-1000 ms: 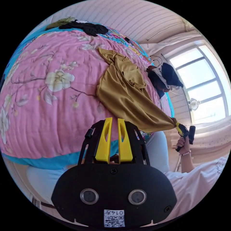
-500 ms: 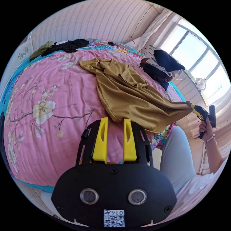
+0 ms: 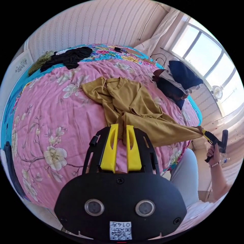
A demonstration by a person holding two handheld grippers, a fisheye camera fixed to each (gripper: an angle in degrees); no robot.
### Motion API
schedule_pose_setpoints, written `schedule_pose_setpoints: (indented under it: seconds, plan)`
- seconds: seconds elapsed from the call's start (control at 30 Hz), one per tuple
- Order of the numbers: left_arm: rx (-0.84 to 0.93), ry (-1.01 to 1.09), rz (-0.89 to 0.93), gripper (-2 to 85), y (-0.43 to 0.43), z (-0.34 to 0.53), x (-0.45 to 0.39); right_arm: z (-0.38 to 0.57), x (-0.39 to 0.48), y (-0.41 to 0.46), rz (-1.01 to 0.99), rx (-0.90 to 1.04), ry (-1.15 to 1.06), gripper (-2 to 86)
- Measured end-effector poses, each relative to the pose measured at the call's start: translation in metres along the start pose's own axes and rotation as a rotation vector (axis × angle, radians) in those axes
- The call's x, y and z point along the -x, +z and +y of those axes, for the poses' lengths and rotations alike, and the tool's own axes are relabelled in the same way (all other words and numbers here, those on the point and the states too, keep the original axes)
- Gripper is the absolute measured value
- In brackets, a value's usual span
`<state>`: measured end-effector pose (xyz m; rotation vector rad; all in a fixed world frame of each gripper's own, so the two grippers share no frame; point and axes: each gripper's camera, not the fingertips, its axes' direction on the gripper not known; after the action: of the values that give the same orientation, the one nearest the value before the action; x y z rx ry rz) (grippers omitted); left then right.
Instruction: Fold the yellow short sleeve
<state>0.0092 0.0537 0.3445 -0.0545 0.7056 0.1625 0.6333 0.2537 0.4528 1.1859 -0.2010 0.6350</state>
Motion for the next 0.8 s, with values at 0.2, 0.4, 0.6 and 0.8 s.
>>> schedule_pose_setpoints:
  seconds: [0.2,0.4,0.6,0.8]
  plan:
    - [0.004,-0.044,0.107,6.4,-0.023,0.026,0.009,-0.001,-0.011,0.004,-0.006,0.021,0.065,1.0]
    - [0.078,-0.099,0.15,4.7,-0.029,0.007,0.011,-0.009,-0.003,-0.006,0.001,0.048,0.041,1.0]
    - [-0.035,-0.007,0.265,-0.8,-0.171,0.052,0.042,-0.015,-0.004,-0.024,-0.034,0.097,-0.016,1.0]
    - [-0.166,-0.004,0.471,-1.0,-0.337,0.179,0.079,-0.005,0.003,-0.03,-0.163,0.242,-0.052,0.9]
